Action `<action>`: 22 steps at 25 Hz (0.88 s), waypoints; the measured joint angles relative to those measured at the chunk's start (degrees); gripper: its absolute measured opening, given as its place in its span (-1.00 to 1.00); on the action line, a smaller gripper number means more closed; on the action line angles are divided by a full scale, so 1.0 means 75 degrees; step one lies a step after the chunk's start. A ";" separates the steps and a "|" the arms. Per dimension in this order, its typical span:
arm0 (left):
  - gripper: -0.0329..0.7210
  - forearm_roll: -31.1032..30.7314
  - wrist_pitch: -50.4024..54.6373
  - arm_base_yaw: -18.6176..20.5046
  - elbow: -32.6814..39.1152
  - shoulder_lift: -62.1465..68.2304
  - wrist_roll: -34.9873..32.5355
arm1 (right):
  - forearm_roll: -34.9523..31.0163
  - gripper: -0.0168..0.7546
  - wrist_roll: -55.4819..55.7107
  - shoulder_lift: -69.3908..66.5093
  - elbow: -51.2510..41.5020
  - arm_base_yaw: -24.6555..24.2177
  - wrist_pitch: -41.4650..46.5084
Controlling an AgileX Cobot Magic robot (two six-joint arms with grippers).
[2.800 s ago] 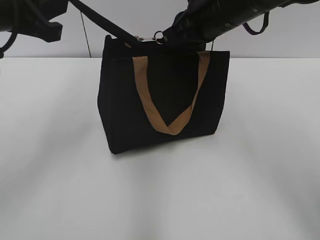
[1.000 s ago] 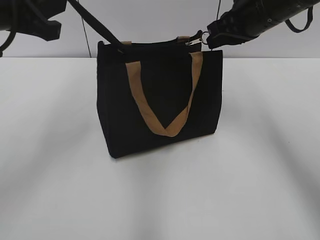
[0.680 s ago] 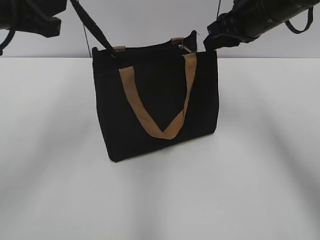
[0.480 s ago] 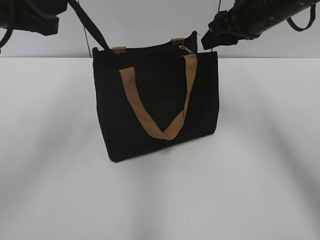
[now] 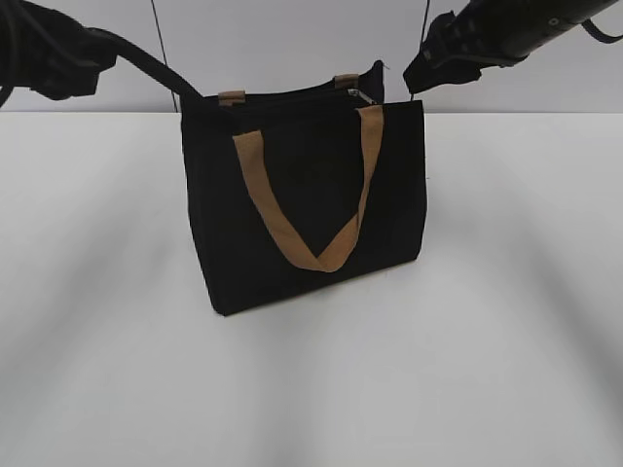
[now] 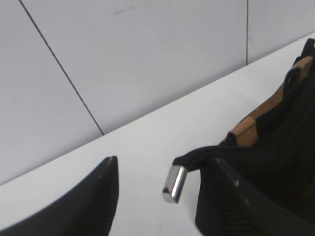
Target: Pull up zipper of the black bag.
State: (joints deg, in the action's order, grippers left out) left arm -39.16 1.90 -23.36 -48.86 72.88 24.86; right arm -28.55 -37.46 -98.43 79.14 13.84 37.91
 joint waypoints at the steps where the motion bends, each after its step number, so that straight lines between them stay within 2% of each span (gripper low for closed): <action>1: 0.24 0.0042 0.0171 -0.0008 0.0000 0.0000 0.0000 | 0.0026 0.05 0.0000 0.0017 0.0000 0.0000 0.0021; 15: 0.25 0.1557 0.1968 -0.0152 0.0000 -0.0008 -0.0080 | 0.0074 0.05 0.0005 0.0038 0.0000 0.0000 0.0165; 19: 0.25 0.2534 0.2493 -0.0255 0.0000 -0.0008 -0.0650 | 0.0074 0.05 0.0005 0.0038 0.0000 0.0000 0.0266; 22: 0.25 0.3094 0.3041 -0.0255 0.0000 -0.0008 -0.0760 | 0.0220 0.05 0.0005 0.0038 0.0000 0.0000 0.0444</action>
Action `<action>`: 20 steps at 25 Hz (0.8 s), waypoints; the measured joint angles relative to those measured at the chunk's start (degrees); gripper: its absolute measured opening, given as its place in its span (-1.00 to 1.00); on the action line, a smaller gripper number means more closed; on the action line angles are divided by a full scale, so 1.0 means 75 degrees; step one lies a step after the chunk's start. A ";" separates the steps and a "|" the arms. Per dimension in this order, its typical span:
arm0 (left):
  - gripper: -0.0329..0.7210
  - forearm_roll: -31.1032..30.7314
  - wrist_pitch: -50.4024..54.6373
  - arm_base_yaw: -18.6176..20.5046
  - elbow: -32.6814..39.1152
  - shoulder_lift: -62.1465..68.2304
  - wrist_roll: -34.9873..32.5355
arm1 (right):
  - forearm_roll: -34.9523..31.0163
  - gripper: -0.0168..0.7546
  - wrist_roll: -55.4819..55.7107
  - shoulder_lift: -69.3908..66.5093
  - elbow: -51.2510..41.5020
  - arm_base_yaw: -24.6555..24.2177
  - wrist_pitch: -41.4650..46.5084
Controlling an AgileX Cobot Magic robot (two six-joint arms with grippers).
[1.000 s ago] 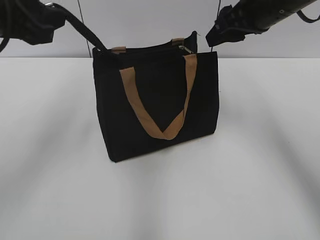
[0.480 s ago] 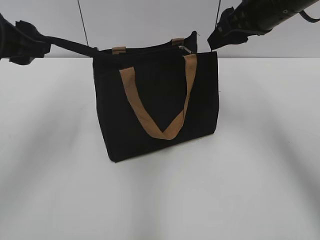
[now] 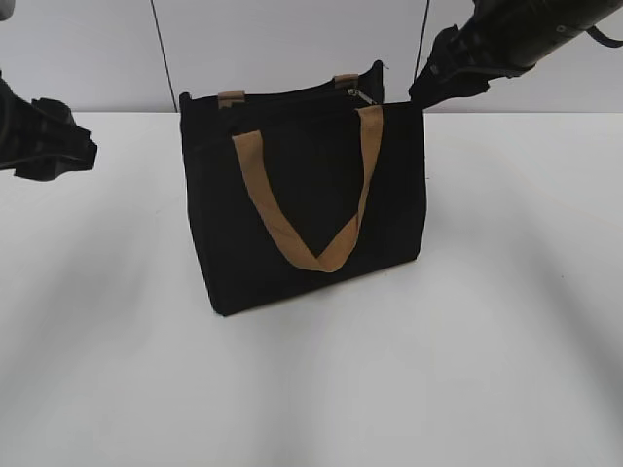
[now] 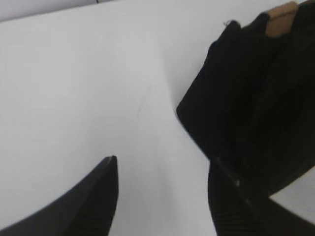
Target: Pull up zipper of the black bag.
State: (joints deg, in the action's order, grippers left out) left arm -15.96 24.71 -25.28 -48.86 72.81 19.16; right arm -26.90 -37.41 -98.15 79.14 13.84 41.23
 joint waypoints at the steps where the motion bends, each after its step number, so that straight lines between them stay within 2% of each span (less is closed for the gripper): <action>1: 0.25 0.0147 0.0201 0.0025 -0.0006 0.0000 -0.0024 | 0.0081 0.05 0.0010 0.0000 0.0000 0.0000 0.0087; 6: 0.25 0.0777 0.1194 0.0421 -0.0115 0.0000 -0.0045 | 0.0713 0.05 0.0726 0.0232 0.0000 0.0000 0.0330; 11: 0.25 0.0957 0.2318 0.0840 -0.0650 0.0000 -0.0045 | 0.1424 0.05 0.1726 0.0522 0.0000 -0.0155 0.1041; 20: 0.25 0.1230 0.4394 0.0898 -0.1314 0.0092 -0.0117 | 0.2019 0.05 0.3072 0.0738 0.0008 -0.1551 0.3233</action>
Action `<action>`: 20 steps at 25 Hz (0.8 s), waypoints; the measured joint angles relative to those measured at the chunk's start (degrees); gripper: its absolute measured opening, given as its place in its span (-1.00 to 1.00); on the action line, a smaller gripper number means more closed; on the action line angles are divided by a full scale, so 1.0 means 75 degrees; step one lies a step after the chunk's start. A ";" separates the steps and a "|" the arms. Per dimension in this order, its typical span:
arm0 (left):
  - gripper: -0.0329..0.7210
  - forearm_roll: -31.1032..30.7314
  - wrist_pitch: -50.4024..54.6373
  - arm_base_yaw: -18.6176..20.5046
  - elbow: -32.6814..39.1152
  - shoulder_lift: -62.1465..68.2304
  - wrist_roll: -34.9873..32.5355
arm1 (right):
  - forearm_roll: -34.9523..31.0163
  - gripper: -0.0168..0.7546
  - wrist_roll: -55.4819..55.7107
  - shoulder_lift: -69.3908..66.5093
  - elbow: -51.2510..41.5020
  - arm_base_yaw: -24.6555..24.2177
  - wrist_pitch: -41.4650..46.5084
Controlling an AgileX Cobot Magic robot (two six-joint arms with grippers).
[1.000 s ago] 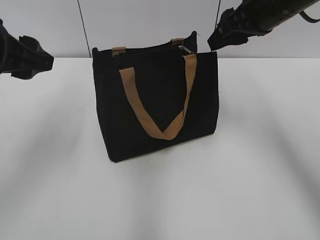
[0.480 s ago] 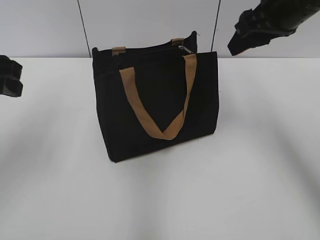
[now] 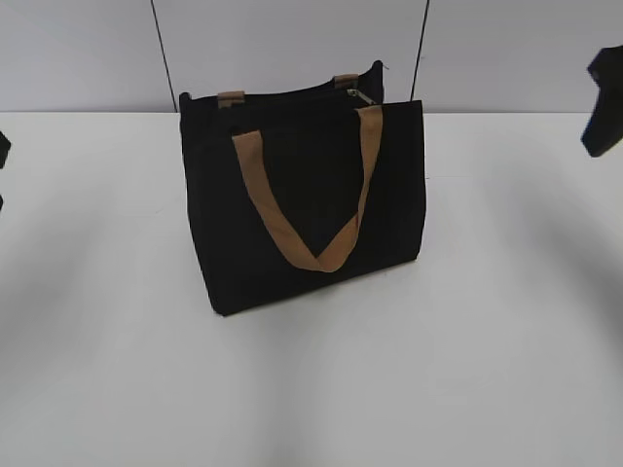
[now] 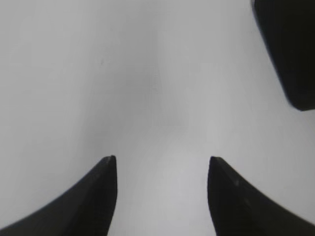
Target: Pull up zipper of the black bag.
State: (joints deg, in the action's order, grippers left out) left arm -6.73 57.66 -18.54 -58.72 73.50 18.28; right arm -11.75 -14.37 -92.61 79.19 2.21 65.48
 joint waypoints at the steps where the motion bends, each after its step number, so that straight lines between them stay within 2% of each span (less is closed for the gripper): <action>1: 0.25 0.0030 0.0138 0.0019 -0.0009 0.0079 -0.0037 | 0.0069 0.05 0.0055 0.0000 0.0007 -0.0203 0.0206; 4: 0.25 0.0306 0.0315 0.0279 -0.0010 0.0329 -0.0268 | 0.0184 0.05 0.0134 0.0000 0.0022 -0.0779 0.0468; 7: 0.25 0.0595 0.0535 0.0775 -0.0034 0.0560 -0.0620 | 0.0221 0.05 0.0159 0.0016 0.0021 -0.1224 0.0490; 11: 0.23 0.0775 0.0987 0.1411 -0.0035 0.0608 -0.0935 | 0.0251 0.05 0.0168 0.0507 -0.0202 -0.1451 0.0490; 20: 0.23 0.0778 0.1543 0.1506 -0.0025 -0.0591 -0.1104 | 0.0119 0.05 0.0178 0.3514 -0.2953 -0.1451 0.0528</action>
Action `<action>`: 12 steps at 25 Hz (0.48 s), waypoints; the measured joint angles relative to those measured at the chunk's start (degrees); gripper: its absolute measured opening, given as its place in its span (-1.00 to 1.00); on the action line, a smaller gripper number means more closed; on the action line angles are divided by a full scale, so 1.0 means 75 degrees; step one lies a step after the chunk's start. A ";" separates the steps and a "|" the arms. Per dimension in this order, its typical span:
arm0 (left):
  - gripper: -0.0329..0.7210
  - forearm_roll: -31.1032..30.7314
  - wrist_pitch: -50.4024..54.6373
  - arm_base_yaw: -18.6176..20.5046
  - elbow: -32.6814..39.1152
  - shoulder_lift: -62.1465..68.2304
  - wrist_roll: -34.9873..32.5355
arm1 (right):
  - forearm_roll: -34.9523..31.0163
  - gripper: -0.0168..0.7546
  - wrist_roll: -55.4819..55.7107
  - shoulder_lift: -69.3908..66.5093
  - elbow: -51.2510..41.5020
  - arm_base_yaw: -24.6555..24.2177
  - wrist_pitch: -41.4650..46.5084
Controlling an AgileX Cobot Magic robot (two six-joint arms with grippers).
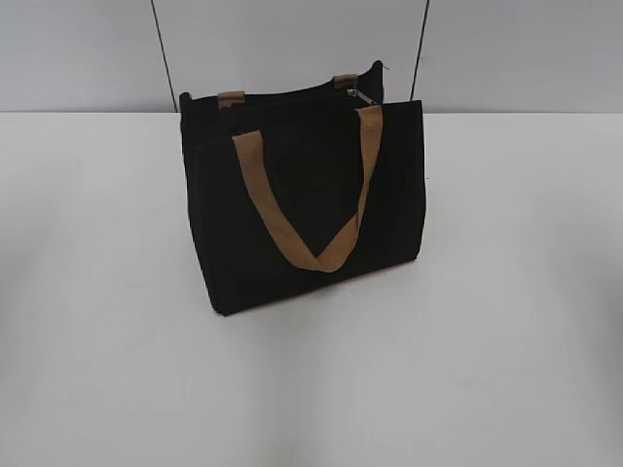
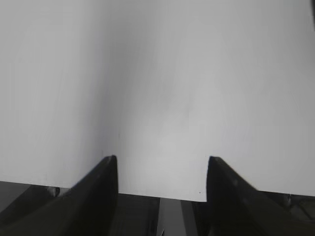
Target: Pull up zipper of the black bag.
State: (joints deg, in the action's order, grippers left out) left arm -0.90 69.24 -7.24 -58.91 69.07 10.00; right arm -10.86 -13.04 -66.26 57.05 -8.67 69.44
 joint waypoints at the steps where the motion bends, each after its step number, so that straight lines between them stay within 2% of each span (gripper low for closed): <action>1: 0.23 0.0000 0.0000 0.0000 0.0029 -0.0268 0.0000 | 0.0001 0.05 0.0000 0.0444 -0.0292 0.0000 0.0000; 12: 0.23 -0.0031 0.0063 0.0000 0.1283 -0.4421 -0.0092 | -0.0033 0.05 0.0000 0.4990 -0.2861 0.0000 0.0050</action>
State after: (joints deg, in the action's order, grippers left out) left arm -1.13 69.71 -7.24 -49.29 35.92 9.31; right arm -11.11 -13.04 -28.83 35.59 -8.67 69.82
